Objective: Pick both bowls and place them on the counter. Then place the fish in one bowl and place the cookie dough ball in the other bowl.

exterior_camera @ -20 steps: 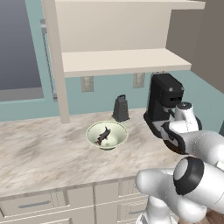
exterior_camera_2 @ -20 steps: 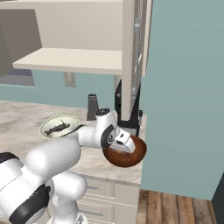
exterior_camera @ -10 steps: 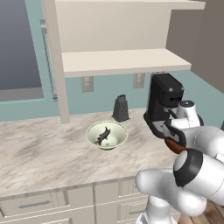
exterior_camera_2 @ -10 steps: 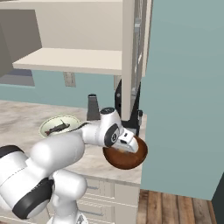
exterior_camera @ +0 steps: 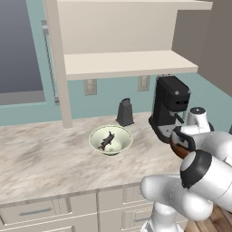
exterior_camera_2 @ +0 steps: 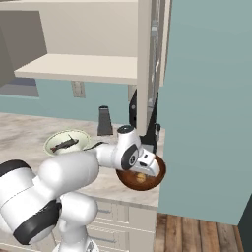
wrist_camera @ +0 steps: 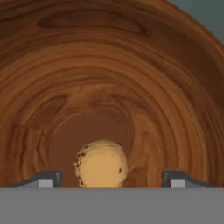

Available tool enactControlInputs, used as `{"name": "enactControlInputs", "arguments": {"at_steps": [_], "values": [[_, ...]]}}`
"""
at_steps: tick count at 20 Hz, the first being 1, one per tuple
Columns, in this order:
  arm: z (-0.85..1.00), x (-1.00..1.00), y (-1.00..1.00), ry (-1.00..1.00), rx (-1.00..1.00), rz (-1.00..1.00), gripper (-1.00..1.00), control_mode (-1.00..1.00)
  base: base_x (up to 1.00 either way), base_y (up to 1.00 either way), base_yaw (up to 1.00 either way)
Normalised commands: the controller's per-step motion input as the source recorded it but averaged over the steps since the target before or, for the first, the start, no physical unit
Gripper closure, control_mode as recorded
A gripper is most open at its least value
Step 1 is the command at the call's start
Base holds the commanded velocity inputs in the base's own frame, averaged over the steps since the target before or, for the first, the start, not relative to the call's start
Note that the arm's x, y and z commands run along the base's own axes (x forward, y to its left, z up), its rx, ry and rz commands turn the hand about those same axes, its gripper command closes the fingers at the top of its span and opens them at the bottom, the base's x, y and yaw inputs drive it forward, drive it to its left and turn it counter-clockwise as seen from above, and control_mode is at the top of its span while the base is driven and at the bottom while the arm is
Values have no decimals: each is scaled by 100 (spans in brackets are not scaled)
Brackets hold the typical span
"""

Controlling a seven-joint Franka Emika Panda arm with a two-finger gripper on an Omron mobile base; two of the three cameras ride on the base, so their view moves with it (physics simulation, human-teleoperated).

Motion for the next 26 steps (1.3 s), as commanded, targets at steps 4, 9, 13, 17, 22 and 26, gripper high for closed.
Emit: {"name": "enactControlInputs", "arguments": {"at_steps": [4, 9, 13, 17, 22, 26], "values": [[0, -5, -5, -1, 0, 0, -100, -100, 0, 0, 0], [6, -9, 0, -3, 0, 0, -100, -100, 0, 0, 0], [14, -9, 12, -11, 0, 0, -100, -100, 0, 0, 0], [21, -2, 25, -19, -1, 0, -100, -100, 0, 0, 0], [19, -4, 37, -20, -4, 0, -100, -100, 0, 0, 0], [26, -12, 31, -11, -8, 0, -100, -100, 0, 0, 0]]}}
